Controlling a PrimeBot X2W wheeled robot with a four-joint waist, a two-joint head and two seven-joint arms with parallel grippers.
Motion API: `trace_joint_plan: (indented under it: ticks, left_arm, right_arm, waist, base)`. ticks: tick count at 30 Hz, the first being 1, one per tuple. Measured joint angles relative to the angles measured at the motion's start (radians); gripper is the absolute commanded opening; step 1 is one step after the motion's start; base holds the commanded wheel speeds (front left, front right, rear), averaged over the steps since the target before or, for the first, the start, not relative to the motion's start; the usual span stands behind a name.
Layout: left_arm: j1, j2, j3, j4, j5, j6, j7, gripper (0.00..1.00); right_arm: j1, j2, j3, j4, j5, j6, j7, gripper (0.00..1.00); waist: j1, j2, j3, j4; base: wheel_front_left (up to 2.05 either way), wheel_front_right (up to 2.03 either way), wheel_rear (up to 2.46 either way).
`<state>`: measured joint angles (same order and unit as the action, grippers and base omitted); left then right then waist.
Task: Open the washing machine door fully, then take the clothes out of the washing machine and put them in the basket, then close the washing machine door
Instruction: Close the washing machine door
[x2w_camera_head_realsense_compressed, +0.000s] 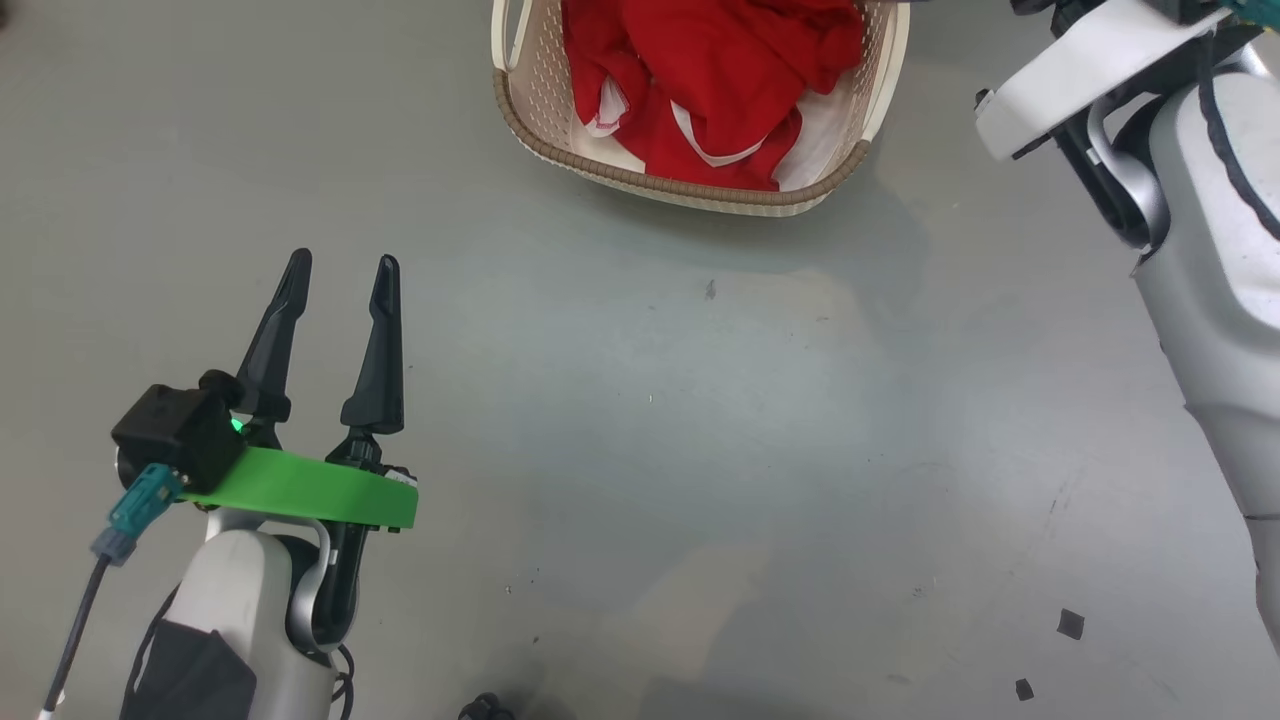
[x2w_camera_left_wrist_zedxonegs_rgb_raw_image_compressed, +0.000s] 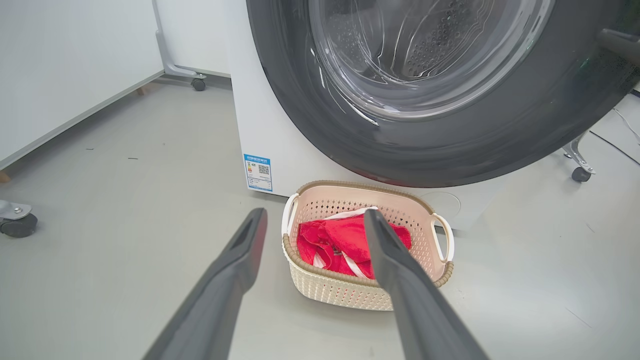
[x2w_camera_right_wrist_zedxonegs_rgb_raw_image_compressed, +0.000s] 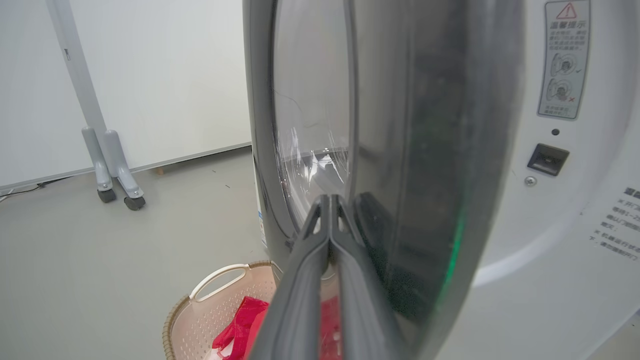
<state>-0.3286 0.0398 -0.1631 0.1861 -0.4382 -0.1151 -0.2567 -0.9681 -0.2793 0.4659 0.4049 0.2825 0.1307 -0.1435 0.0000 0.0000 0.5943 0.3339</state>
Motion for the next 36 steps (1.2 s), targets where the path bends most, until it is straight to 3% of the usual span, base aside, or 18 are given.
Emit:
trace_joint_plan:
  ticks: [10,27,36]
  left_arm:
    - [-0.019,-0.006,0.001,-0.004,0.000,-0.005,0.000,1.00]
    - [-0.073,-0.016,-0.004,-0.004,-0.003,-0.006,0.000,1.00]
    - [-0.097,-0.020,-0.019,-0.001,-0.011,-0.006,0.000,1.00]
  right_arm:
    - [-0.109,-0.014,-0.023,0.017,-0.014,-0.003,0.001,0.00]
    - [-0.316,-0.072,-0.060,0.124,-0.067,-0.044,0.064,0.00]
    - [-0.416,-0.102,-0.068,0.163,-0.078,-0.044,0.100,0.00]
  waist:
    - [0.0000,0.0000,0.049,0.003]
    - [0.0000,0.0000,0.143,0.033]
    - [0.0001,0.0000,0.173,0.050]
  base:
    - [0.00,0.00,0.00]
    - [0.00,0.00,0.00]
    - [0.00,0.00,0.00]
